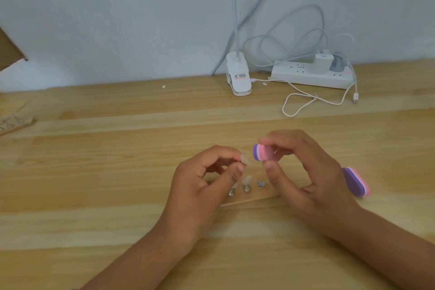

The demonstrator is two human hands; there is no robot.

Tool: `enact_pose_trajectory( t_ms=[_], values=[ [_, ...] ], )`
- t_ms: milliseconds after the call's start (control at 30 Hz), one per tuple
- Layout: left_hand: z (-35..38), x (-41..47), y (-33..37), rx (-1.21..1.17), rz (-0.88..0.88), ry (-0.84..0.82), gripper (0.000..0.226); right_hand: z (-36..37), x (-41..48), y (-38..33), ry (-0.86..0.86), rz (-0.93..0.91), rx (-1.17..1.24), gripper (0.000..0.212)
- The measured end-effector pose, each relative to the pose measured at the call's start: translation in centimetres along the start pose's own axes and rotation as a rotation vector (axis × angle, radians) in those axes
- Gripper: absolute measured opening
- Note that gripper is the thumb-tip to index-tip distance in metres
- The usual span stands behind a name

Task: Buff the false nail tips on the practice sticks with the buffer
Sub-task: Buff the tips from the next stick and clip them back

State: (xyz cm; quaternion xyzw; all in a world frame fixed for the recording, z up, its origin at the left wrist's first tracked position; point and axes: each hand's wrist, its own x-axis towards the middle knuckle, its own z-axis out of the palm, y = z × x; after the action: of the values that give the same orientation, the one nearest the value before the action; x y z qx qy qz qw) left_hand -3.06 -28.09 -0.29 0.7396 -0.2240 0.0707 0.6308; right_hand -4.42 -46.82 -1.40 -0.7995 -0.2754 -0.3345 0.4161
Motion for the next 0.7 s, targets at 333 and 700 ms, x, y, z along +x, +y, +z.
enact_pose_trajectory(
  t_ms=[333,700],
  values=[
    [0.05,0.11,0.24,0.000,0.003,-0.015,0.007,0.26,-0.50,0.32,-0.084,-0.120,-0.052,0.028],
    [0.10,0.10,0.23,0.050,0.062,-0.002,0.007,0.29,-0.51,0.51,-0.062,-0.085,-0.068,0.030]
  ],
)
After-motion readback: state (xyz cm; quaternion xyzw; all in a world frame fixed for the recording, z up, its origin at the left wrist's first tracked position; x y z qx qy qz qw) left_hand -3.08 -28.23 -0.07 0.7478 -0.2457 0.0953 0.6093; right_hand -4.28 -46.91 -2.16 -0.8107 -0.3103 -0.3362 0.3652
